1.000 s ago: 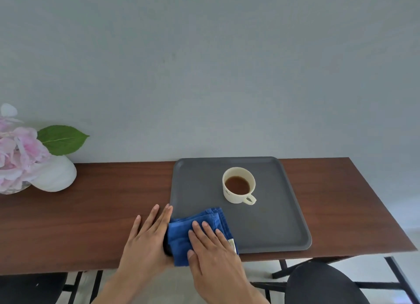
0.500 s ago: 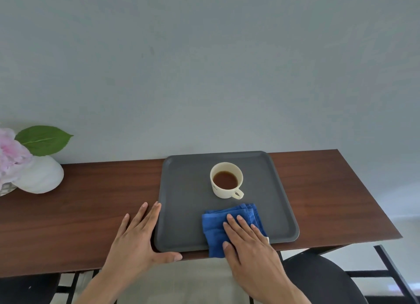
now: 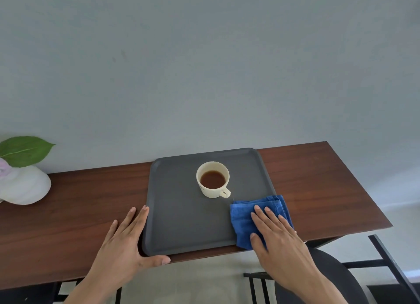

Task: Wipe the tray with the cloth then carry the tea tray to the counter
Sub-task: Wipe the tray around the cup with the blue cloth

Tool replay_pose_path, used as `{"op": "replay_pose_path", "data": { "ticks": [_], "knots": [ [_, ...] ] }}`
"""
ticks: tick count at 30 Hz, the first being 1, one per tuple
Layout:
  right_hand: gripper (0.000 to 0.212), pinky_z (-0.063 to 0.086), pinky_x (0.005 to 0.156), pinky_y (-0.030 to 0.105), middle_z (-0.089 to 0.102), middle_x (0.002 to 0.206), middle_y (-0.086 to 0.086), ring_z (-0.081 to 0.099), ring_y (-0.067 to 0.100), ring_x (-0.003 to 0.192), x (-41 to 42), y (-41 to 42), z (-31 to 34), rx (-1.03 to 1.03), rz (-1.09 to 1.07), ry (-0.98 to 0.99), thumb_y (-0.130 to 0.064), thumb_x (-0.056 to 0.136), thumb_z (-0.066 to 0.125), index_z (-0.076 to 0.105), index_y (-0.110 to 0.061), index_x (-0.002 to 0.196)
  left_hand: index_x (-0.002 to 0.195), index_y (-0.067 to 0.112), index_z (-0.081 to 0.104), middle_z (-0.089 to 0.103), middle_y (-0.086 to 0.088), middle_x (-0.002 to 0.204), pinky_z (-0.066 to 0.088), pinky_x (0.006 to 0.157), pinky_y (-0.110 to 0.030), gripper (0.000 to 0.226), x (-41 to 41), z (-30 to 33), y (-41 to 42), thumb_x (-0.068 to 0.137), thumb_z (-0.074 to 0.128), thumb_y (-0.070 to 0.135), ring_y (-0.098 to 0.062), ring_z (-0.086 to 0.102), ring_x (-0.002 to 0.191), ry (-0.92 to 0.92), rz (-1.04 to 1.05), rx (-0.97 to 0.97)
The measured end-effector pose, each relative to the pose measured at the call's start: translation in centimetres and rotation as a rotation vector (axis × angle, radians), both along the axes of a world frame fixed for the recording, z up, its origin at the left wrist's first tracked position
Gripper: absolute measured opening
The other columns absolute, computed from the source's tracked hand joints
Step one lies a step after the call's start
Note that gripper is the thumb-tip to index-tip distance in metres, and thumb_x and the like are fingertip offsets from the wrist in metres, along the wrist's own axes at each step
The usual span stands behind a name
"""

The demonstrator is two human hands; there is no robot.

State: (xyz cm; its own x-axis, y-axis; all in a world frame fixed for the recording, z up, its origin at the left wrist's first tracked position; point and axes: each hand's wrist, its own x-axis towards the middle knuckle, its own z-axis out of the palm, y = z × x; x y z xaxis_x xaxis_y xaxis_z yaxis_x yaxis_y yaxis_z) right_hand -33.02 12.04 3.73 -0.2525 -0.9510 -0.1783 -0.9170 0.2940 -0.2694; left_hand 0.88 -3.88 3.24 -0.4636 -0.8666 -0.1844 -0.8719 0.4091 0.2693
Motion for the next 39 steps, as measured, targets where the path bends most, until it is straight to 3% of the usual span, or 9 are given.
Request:
{"op": "replay_pose_path", "data": {
  "ticks": [10,16,28,39],
  "knots": [
    [0.069,-0.01,0.124,0.035,-0.001,0.17,-0.007,-0.006,0.015,0.156,-1.5,-3.6,-1.6,-0.057,0.04,0.089,-0.055,0.103,0.015,0.006,-0.022,0.163,0.158,0.035,-0.016,-0.011,0.023,0.163,-0.003,0.128,-0.036,0.144,-0.1,0.0,-0.1,0.05,0.041,0.111,0.003,-0.021,0.15,-0.02,-0.009,0.014],
    [0.07,-0.002,0.127,0.041,0.003,0.171,-0.001,-0.001,0.02,0.157,-3.2,-8.0,-2.1,-0.051,0.093,0.142,-0.054,0.103,0.015,0.006,-0.018,0.163,0.157,0.037,-0.018,-0.016,0.024,0.16,-0.004,0.128,-0.037,0.144,-0.2,0.3,-0.1,0.049,0.043,0.111,0.004,-0.023,0.148,-0.021,-0.002,0.036],
    [0.069,0.001,0.127,0.042,-0.001,0.171,0.0,-0.001,0.021,0.157,-6.1,-16.4,-1.4,0.017,0.136,0.132,-0.052,0.105,0.019,0.006,-0.016,0.163,0.157,0.037,-0.018,-0.015,0.023,0.162,-0.001,0.129,-0.038,0.144,-0.2,0.2,-0.1,0.049,0.042,0.111,0.002,-0.02,0.151,-0.044,0.004,0.019],
    [0.069,0.004,0.127,0.042,-0.001,0.171,-0.001,-0.002,0.02,0.157,-5.9,-14.1,-1.3,0.029,0.182,0.118,-0.053,0.105,0.022,0.007,-0.017,0.163,0.157,0.034,-0.018,-0.018,0.021,0.155,0.002,0.128,-0.038,0.143,-0.7,1.0,0.3,0.05,0.039,0.111,-0.002,-0.018,0.15,-0.089,0.028,0.008]
  ]
}}
